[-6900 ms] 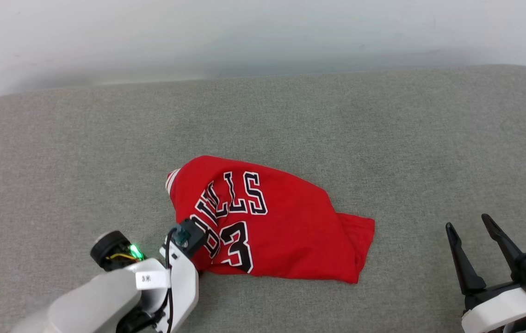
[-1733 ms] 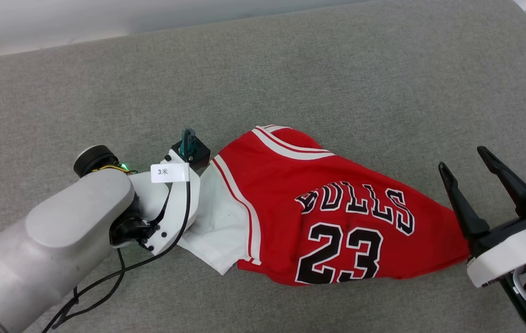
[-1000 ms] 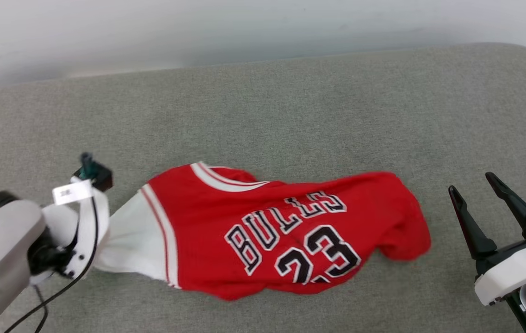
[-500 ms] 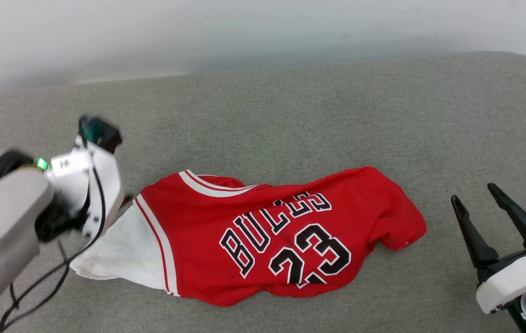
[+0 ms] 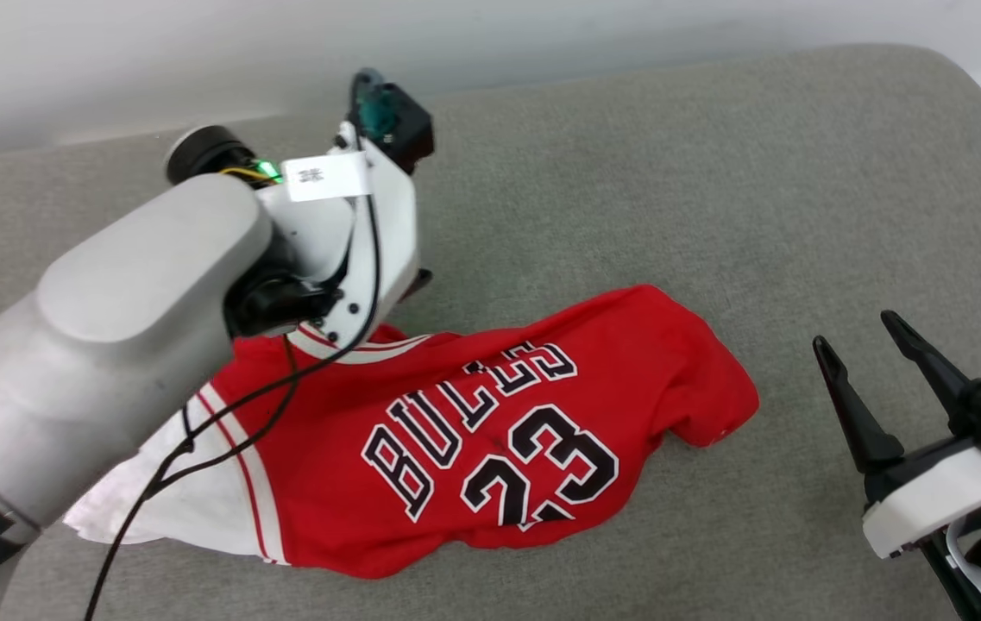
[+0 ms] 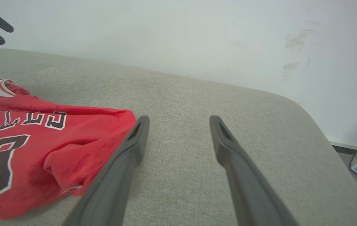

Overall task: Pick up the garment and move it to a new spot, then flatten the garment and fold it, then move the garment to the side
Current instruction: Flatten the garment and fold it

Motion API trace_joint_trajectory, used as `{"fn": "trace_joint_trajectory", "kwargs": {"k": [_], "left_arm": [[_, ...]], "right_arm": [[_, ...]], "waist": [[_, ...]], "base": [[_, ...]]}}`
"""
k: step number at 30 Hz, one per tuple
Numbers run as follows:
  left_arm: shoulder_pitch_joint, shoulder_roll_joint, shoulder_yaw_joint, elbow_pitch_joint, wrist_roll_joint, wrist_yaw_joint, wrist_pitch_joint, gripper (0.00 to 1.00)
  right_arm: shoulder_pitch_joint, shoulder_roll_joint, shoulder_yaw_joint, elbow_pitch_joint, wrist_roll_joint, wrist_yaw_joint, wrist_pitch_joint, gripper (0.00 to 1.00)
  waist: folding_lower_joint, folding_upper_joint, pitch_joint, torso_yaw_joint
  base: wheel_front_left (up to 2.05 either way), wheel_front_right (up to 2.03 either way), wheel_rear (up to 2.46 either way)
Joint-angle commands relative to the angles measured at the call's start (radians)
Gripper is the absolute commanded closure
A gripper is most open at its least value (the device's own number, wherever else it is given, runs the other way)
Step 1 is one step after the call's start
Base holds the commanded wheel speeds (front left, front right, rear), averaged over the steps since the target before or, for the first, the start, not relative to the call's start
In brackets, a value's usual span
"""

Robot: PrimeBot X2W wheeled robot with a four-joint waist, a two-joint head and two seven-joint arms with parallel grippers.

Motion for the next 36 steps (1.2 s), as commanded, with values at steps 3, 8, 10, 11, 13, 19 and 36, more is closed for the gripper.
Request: {"fn": "trace_joint_trajectory", "kwargs": {"k": [3, 8, 10, 11, 13, 19, 36], "left_arm": [[-0.029, -0.034, -0.023, 0.008, 0.003, -0.005, 0.041, 0.00], [-0.030, -0.077, -0.055, 0.002, 0.015, -0.006, 0.108, 0.00], [-0.010, -0.082, -0.060, -0.001, 0.028, -0.006, 0.131, 0.00], [0.003, -0.080, -0.061, -0.002, 0.037, -0.006, 0.146, 0.00], [0.043, -0.074, -0.064, -0.011, 0.072, -0.007, 0.190, 0.00], [0.171, -0.037, -0.077, -0.049, 0.148, -0.007, 0.287, 0.00], [-0.027, -0.021, -0.062, -0.002, 0.255, -0.006, -0.224, 1.00]], "right_arm": [[-0.034, 0.010, 0.014, 0.008, -0.002, -0.001, -0.011, 0.00], [-0.073, 0.019, 0.034, 0.033, -0.003, -0.001, -0.037, 0.00], [-0.087, 0.027, 0.043, 0.046, -0.003, -0.001, -0.049, 0.00], [-0.095, 0.030, 0.048, 0.054, -0.003, -0.001, -0.055, 0.00], [-0.107, 0.034, 0.058, 0.071, -0.003, -0.001, -0.068, 0.00], [-0.138, 0.042, 0.082, 0.119, 0.003, -0.001, -0.098, 0.00], [-0.110, 0.006, 0.089, 0.200, 0.033, -0.001, -0.131, 0.00]], "waist": [[0.0000, 0.0000, 0.058, -0.045], [0.0000, 0.0000, 0.122, -0.091], [0.0000, 0.0000, 0.142, -0.109], [0.0000, 0.0000, 0.150, -0.116], [0.0000, 0.0000, 0.163, -0.129], [0.0000, 0.0000, 0.179, -0.148], [0.0000, 0.0000, 0.026, -0.087]], "base": [[0.00, 0.00, 0.00], [0.00, 0.00, 0.00], [0.00, 0.00, 0.00], [0.00, 0.00, 0.00], [0.00, 0.00, 0.00], [0.00, 0.00, 0.00], [0.00, 0.00, 0.00]]}}
